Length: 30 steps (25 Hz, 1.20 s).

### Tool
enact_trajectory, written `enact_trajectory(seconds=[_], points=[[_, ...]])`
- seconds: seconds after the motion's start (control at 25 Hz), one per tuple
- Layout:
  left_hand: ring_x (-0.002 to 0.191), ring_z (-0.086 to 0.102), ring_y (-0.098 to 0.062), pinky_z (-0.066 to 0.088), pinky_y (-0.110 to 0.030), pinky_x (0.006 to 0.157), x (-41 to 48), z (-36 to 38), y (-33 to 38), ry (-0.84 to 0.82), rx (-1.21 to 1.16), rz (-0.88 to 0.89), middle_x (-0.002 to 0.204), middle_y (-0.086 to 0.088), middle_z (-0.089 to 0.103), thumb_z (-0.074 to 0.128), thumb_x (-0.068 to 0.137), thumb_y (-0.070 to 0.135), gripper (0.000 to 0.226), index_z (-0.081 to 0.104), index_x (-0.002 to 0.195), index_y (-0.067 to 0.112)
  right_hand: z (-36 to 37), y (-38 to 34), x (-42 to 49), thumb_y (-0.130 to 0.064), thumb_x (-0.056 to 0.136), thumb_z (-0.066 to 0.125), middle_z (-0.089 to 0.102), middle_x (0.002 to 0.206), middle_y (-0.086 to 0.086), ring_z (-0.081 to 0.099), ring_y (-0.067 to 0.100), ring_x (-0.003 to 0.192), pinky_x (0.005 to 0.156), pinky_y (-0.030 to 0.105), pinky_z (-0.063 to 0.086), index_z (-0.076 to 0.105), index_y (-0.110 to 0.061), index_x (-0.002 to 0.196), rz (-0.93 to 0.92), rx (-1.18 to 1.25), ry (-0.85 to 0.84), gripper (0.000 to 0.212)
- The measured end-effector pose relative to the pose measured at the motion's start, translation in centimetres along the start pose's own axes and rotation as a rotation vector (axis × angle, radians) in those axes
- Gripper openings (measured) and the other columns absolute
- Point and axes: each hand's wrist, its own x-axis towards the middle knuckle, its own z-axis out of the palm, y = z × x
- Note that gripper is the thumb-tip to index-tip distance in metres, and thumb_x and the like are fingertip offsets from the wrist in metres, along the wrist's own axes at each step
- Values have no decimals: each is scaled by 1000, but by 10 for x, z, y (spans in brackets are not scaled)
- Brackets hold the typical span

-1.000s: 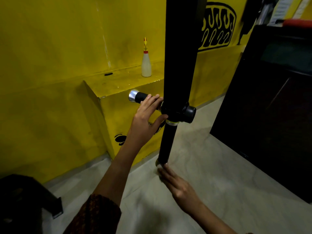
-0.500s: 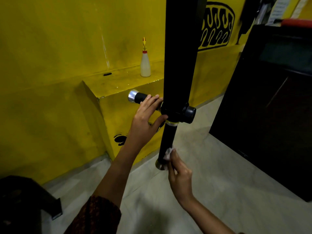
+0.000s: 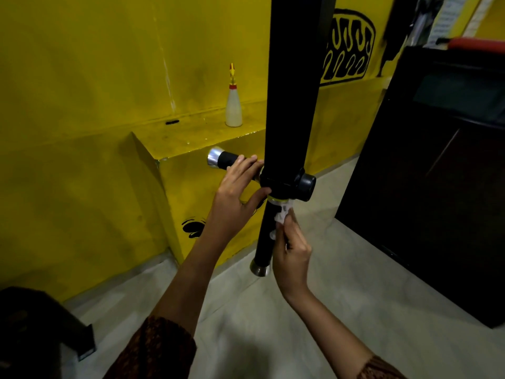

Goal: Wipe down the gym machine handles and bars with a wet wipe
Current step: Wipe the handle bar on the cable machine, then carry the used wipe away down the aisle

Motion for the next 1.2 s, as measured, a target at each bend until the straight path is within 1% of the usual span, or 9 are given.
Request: enact_trajectory(seconds=[0.24, 0.44, 0.52, 0.6, 0.68, 0.76, 0.92, 1.04, 1.2], points=[[136, 22, -14, 30, -56, 108, -1, 2, 2, 12, -21, -14, 138, 2, 40, 42, 90, 50, 62, 48, 133, 5, -13, 24, -45, 17, 68, 53, 53, 123, 20, 42, 7, 118, 98, 6, 34, 55, 12, 118, -108, -127, -130, 50], [138, 22, -28, 26, -55, 109, -7, 3, 15, -33, 47, -75, 145, -15, 37, 38, 91, 49, 64, 42, 136, 4, -43, 35, -62, 15, 75, 59, 68, 108, 16, 65, 23, 97, 84, -1, 37, 65, 4, 110, 72, -139, -440, 37], [135, 32, -33, 29, -47, 106, -20, 1, 21, -27, 114, -101, 143, -17, 40, 40, 92, 45, 60, 45, 134, 3, -57, 30, -56, 10, 80, 58, 70, 102, 14, 67, 22, 90, 78, 1, 40, 66, 2, 109, 110, -139, -442, 32], [117, 54, -34, 43, -38, 93, -47, -3, 27, 20, 206, -119, 127, -20, 56, 50, 92, 38, 50, 57, 122, -1, -70, 24, -46, 5, 84, 57, 71, 99, 13, 66, 20, 85, 75, 14, 47, 67, 0, 109, 106, -118, -421, 28], [97, 65, -32, 47, -28, 78, -82, -8, 40, 40, 232, -243, 108, -19, 66, 60, 88, 27, 38, 63, 113, -1, -84, 14, -34, 1, 87, 56, 70, 92, 18, 66, 28, 83, 75, 36, 53, 68, 1, 105, 145, -108, -443, 21], [102, 63, -27, 43, -22, 81, -118, -16, 58, -14, 232, -509, 111, -14, 67, 64, 87, 21, 35, 62, 117, 5, -100, 1, -25, -4, 89, 56, 69, 86, 22, 64, 34, 81, 72, 44, 52, 67, 3, 99, 147, -90, -513, 16], [95, 62, -19, 48, -30, 81, -180, -41, 113, -111, 321, -835, 109, -5, 68, 65, 86, 28, 32, 64, 115, 15, -122, -33, -20, -9, 90, 57, 70, 88, 17, 62, 22, 80, 62, 23, 38, 68, -1, 98, 55, -104, -838, 16], [90, 63, -15, 50, -30, 78, -235, -74, 173, -65, 507, -943, 105, 2, 69, 65, 84, 35, 31, 66, 111, 18, -119, -64, -44, -8, 88, 58, 66, 83, 19, 60, 31, 83, 63, 28, 34, 66, 1, 89, -111, -100, -1076, 12], [99, 61, -18, 49, -32, 82, -320, -144, 261, -38, 739, -1128, 108, 3, 67, 64, 84, 39, 35, 64, 114, 21, -109, -142, -108, -10, 88, 56, 68, 84, 17, 57, 28, 77, 60, 27, 32, 70, -5, 92, -339, -20, -1258, 14]])
